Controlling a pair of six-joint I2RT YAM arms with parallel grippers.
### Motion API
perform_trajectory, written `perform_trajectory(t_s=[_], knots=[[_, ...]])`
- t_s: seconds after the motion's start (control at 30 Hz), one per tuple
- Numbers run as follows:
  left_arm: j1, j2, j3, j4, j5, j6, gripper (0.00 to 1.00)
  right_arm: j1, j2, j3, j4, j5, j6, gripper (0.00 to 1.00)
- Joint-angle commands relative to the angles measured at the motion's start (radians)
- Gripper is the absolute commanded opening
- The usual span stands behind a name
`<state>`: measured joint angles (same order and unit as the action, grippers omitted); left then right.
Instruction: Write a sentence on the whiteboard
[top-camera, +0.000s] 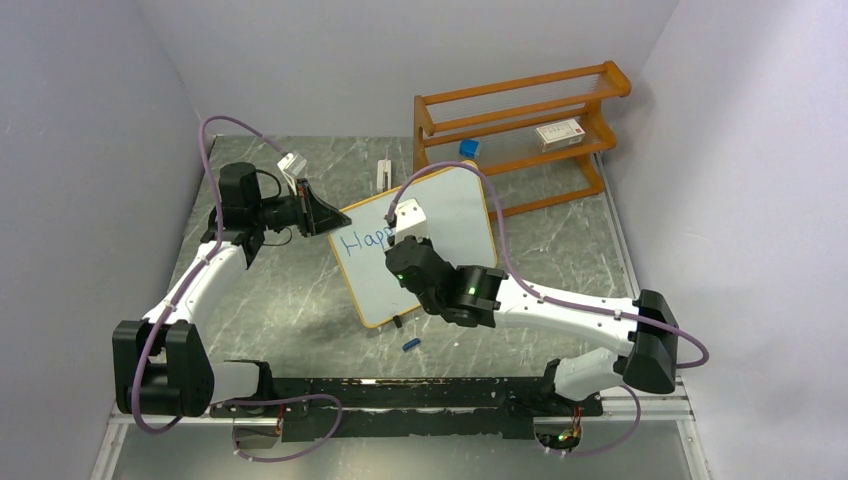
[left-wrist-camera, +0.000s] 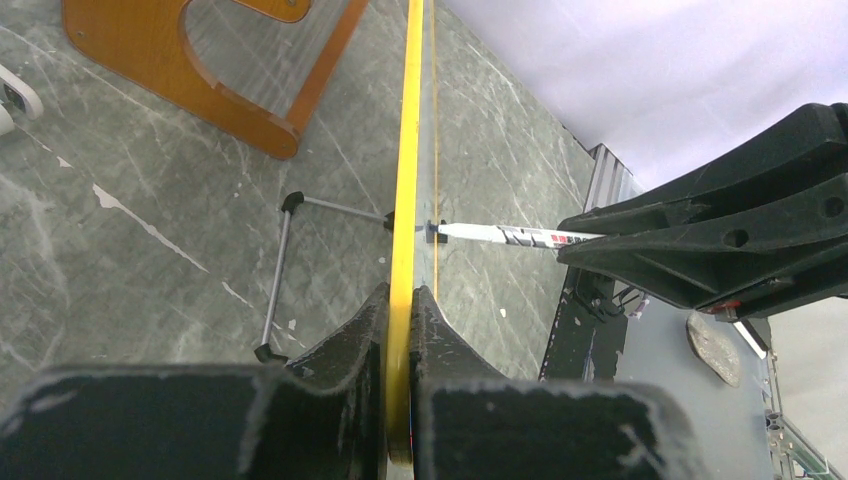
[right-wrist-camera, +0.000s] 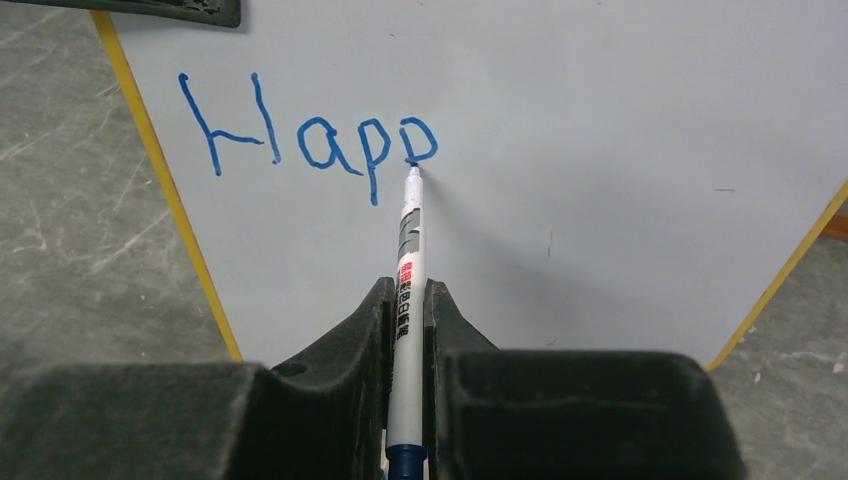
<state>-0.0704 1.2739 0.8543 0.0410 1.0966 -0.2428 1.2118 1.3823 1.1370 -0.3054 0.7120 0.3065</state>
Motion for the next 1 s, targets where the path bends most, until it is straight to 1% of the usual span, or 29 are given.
perform_trajectory(t_s=[0.0, 0.17, 0.53, 0.97], knots=[[-0.021, 0.015, 0.002, -0.034, 0.003, 0.041, 0.05, -0.006, -0.040, -0.013, 0.011, 0.054, 0.000, 0.00], [-0.020, 0.014, 0.002, -0.033, 0.002, 0.041, 0.05, -0.008, -0.040, -0.013, 0.029, 0.082, -0.008, 0.00], [-0.020, 0.016, 0.002, -0.031, 0.003, 0.040, 0.05, -0.016, -0.031, -0.009, 0.073, 0.075, -0.036, 0.00], [-0.020, 0.018, 0.003, -0.030, 0.006, 0.039, 0.05, -0.038, -0.004, 0.000, 0.056, 0.052, -0.033, 0.00]])
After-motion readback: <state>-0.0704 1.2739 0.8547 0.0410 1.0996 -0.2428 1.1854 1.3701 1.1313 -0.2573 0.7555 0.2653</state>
